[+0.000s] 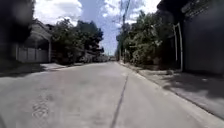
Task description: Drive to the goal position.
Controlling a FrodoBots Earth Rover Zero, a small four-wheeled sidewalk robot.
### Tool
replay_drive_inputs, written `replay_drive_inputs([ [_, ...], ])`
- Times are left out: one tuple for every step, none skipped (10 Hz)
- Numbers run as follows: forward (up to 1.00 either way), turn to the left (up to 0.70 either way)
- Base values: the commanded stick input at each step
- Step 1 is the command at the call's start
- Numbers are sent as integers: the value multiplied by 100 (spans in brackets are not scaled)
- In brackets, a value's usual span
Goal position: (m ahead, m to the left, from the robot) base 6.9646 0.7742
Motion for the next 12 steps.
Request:
replay_drive_inputs([
  [100,0],
  [100,1],
  [100,2],
  [100,1],
  [100,0],
  [100,0],
  [100,0],
  [100,0],
  [100,0],
  [100,0],
  [100,0],
  [100,0],
])
